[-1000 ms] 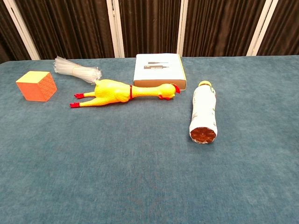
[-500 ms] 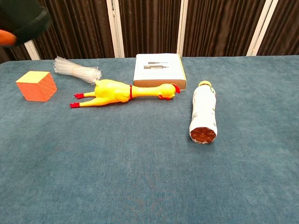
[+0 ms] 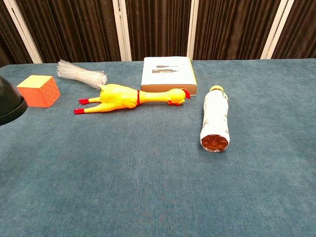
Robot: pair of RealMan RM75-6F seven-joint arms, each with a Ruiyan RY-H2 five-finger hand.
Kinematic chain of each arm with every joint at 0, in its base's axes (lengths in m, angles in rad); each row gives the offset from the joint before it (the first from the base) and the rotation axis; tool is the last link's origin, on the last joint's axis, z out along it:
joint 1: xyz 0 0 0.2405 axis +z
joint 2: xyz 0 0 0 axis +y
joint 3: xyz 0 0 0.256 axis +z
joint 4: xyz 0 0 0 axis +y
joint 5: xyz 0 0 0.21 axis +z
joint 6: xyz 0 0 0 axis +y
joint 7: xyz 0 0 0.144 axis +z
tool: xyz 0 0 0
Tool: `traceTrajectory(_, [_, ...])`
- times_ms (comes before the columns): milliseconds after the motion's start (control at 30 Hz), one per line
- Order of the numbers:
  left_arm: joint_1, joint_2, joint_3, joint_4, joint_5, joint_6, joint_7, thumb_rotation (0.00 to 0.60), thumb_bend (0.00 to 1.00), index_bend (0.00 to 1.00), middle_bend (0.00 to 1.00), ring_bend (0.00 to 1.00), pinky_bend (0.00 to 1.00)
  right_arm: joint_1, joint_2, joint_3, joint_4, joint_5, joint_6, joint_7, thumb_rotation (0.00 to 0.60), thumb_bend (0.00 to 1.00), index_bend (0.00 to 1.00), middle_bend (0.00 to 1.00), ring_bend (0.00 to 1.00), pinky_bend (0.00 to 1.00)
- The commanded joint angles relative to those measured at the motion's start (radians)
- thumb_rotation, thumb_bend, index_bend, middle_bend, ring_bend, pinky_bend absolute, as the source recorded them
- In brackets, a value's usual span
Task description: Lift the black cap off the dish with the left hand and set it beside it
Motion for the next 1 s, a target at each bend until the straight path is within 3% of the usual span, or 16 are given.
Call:
traceTrajectory(33, [0.011,0.067,-0.089,-0.246,0.082,0.158,-0.016,0.6,0.5,0.26,0.51,0.0,0.0,-0.001,0.001,0.001,0.0,0.004,0.0,0.002,0.6,0.15,0.0,0.0,0.13,0.0])
traceTrajectory(133, [0.083,0.155,-0.095,-0.291,0.135,0.245,-0.094,0.6,0.5,0.27,0.51,0.0,0.0,-0.004,0.002,-0.003,0.005,0.0,0.003,0.01,0.6,0.15,0.0,0.0,0.13,0.0])
traceTrajectory(200, [0.122,0.184,-0.047,-0.255,0.168,0.244,-0.124,0.6,0.5,0.27,0.51,0.0,0.0,-0.003,0.002,-0.006,0.005,-0.007,0.004,0.011,0.6,0.15,0.0,0.0,0.13,0.0])
traceTrajectory(300, [0.118,0.146,0.054,-0.142,0.181,0.126,-0.1,0.6,0.5,0.27,0.5,0.0,0.0,-0.002,0.002,-0.009,0.001,-0.016,0.005,0.008,0.6,0.15,0.0,0.0,0.13,0.0])
traceTrajectory(367, [0.095,0.096,0.081,-0.076,0.145,0.05,-0.085,0.6,0.5,0.27,0.5,0.0,0.0,-0.001,0.0,-0.009,-0.001,-0.017,0.005,0.004,0.6,0.15,0.0,0.0,0.13,0.0])
traceTrajectory(433, [0.069,0.056,0.07,-0.035,0.105,0.009,-0.093,0.6,0.5,0.27,0.5,0.0,0.0,0.0,-0.003,-0.01,-0.002,-0.016,0.001,-0.003,0.6,0.15,0.0,0.0,0.13,0.0])
traceTrajectory(500, [0.065,0.056,0.032,-0.051,0.105,0.039,-0.131,0.6,0.5,0.27,0.5,0.0,0.0,0.001,-0.005,-0.01,-0.001,-0.014,-0.002,-0.008,0.6,0.15,0.0,0.0,0.13,0.0])
traceTrajectory(633, [0.101,0.16,-0.063,-0.161,0.189,0.186,-0.272,0.6,0.51,0.27,0.5,0.0,0.0,0.001,-0.008,-0.008,0.004,-0.007,-0.004,-0.007,0.6,0.15,0.0,0.0,0.13,0.0])
traceTrajectory(733, [0.14,0.23,-0.067,-0.188,0.237,0.25,-0.305,0.6,0.5,0.27,0.5,0.0,0.0,0.003,-0.007,-0.005,0.011,0.002,-0.012,0.0,0.6,0.15,0.0,0.0,0.13,0.0])
traceTrajectory(833, [0.135,0.207,0.0,-0.142,0.238,0.177,-0.239,0.6,0.51,0.27,0.5,0.0,0.0,0.007,-0.008,-0.006,0.012,0.003,-0.019,-0.001,0.6,0.15,0.0,0.0,0.13,0.0])
traceTrajectory(933, [0.091,0.126,0.074,-0.041,0.179,0.021,-0.131,0.6,0.5,0.26,0.49,0.0,0.0,0.008,-0.009,-0.007,0.006,-0.003,-0.017,-0.005,0.6,0.15,0.0,0.0,0.13,0.0])
traceTrajectory(1000, [0.061,0.055,0.084,0.022,0.107,-0.05,-0.091,0.6,0.5,0.26,0.49,0.0,0.0,0.01,-0.009,-0.007,0.002,-0.005,-0.018,-0.011,0.6,0.15,0.0,0.0,0.13,0.0])
